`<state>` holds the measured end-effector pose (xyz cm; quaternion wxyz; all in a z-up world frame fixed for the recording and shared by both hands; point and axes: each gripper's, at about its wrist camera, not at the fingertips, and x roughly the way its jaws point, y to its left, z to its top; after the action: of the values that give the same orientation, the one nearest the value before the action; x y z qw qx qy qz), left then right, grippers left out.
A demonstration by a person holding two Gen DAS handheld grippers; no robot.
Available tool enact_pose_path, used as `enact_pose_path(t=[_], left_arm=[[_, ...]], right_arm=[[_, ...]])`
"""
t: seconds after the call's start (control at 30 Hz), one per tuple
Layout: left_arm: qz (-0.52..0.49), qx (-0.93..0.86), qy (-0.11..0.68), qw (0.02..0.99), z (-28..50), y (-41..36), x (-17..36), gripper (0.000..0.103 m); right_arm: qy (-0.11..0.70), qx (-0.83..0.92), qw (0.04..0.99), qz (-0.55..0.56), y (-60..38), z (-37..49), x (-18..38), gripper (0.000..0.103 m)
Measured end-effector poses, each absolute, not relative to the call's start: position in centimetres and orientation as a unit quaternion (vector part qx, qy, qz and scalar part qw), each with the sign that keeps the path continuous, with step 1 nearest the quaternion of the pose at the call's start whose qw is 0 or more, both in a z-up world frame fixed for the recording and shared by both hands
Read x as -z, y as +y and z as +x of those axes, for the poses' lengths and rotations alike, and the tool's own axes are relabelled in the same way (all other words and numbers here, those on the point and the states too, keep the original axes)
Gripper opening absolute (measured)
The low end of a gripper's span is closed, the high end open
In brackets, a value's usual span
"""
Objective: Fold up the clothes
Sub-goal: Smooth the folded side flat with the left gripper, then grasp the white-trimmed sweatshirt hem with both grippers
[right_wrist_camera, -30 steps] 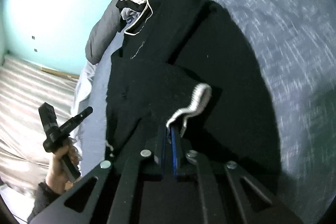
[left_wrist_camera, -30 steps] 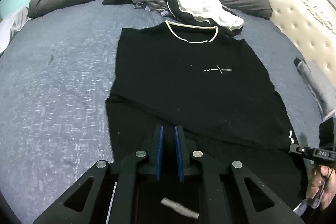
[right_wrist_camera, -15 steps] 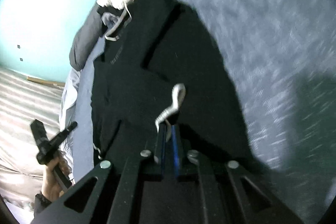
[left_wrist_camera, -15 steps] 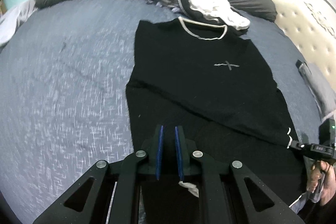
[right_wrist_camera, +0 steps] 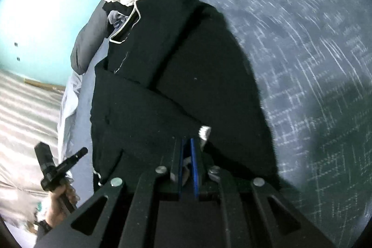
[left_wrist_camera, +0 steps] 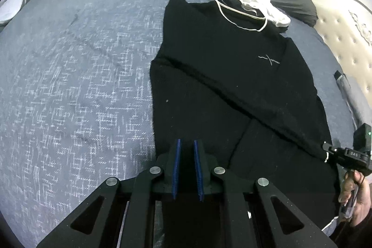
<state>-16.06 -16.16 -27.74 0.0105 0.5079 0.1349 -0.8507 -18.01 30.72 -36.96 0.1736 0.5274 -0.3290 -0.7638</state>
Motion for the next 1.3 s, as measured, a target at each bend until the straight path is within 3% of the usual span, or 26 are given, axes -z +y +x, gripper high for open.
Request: enact_pose_path(t=[0.27,0.37,0.43,0.53,0.77,1.0,1.3], left_arm=[[0.537,0.833,0.133,0.009,-12.2,-17.4,26.5,0.027],[0.552,0.824,0.127,0.001,-10.0,-17.2,26.2,0.03],[0.559,0.819,0.131,-0.004,-8.6,-17.1,26.0,0.035],[0.567,0.81,0.151,-0.013,-6.5,-17.0,25.8,0.042],[0.588,0.792,0.159,-0.033,-2.2,-15.7,26.1,0.044],[0.616,0.768,0.166,-0.051,0.6,-14.4,28.0,0.05],[0.624,0.752,0.205,-0.061,1.8,-14.2,30.3,0.051]], right_arm=[[-0.289,0.78,0.179,0.526,31.6,-17.5,33.0,0.007],[-0.25,0.771,0.188,0.554,31.2,-17.2,31.8,0.017],[-0.223,0.761,0.193,0.578,31.4,-16.6,31.1,0.03],[-0.187,0.746,0.195,0.609,31.7,-15.2,30.7,0.034],[-0.155,0.704,0.199,0.664,33.0,-10.2,31.0,0.049],[-0.162,0.68,0.2,0.686,32.7,-6.5,32.5,0.052],[-0.175,0.666,0.198,0.698,32.2,-5.0,34.0,0.052]])
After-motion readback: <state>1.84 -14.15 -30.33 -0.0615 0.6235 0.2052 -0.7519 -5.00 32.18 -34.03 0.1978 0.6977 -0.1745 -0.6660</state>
